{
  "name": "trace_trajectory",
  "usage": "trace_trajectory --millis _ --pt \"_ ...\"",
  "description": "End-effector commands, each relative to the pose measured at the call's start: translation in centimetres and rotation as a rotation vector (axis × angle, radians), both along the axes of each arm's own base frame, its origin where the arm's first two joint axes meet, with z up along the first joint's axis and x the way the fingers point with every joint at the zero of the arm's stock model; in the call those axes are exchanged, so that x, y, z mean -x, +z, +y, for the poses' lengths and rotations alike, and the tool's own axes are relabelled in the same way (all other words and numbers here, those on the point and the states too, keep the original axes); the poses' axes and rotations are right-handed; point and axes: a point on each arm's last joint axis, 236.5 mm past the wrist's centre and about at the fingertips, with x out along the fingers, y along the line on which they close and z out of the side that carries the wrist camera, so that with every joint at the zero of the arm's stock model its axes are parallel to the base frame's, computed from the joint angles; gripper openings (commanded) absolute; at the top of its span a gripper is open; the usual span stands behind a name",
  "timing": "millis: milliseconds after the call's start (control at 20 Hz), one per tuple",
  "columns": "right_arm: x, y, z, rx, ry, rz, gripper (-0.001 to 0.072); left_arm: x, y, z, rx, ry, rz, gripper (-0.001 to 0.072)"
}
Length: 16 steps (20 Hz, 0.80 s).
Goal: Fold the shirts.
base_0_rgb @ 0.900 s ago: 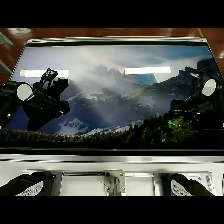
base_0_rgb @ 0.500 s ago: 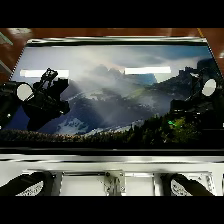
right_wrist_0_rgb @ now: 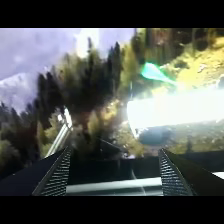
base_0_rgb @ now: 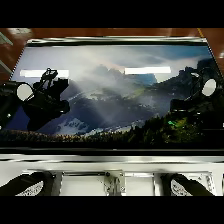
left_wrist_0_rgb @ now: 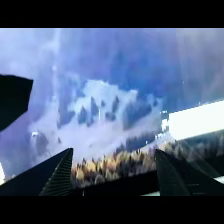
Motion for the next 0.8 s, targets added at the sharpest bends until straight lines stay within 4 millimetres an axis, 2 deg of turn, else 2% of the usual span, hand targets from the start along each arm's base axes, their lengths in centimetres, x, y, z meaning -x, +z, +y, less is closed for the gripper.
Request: trace_trajectory --millis 0,100,200,250,300,400,500,600,750 --pt "-0.2 0.0 0.4 -0.019 -0.013 -0.008 0.0668 -2.4 0.7 -0.6 0.025 0.009 -0.097 0.0587" --pt "-0.2 0.0 0.5 -0.023 -0.015 -0.009 0.0668 -2.6 0.3 -1.2 0.05 0.012 -0.089 0.0588" --pt "-0.3 0.0 0.5 -0.023 -0.015 -0.01 0.0668 -2.8 -0.4 -0.5 0.011 -0.007 -0.087 0.0599" --pt "-0.4 0.1 0.5 -0.023 -0.015 -0.015 0.0667 -3.8 -0.7 1.5 -0.037 0.07 -0.101 0.0651" --pt "-0.5 0.1 0.5 -0.024 -0.015 -0.019 0.0668 -4.7 -1.0 4.4 -0.08 0.201 -0.102 0.0714" --pt "-0.7 0.2 0.6 -0.028 -0.015 -0.031 0.0667 -6.6 -1.8 10.3 -0.14 0.334 -0.089 0.0714" --pt "-1.3 0.3 1.0 -0.047 -0.017 -0.055 0.0667 -8.8 -3.1 14.7 -0.11 0.462 -0.053 0.0715" --pt "-2.1 0.6 1.5 -0.067 -0.019 -0.092 0.0667 -10.6 -5.5 16.8 -0.092 0.52 -0.003 0.0715" --pt "-3.1 0.9 1.7 -0.08 -0.022 -0.135 0.0667 -12.4 -9.3 18.2 -0.094 0.561 0.064 0.0715"
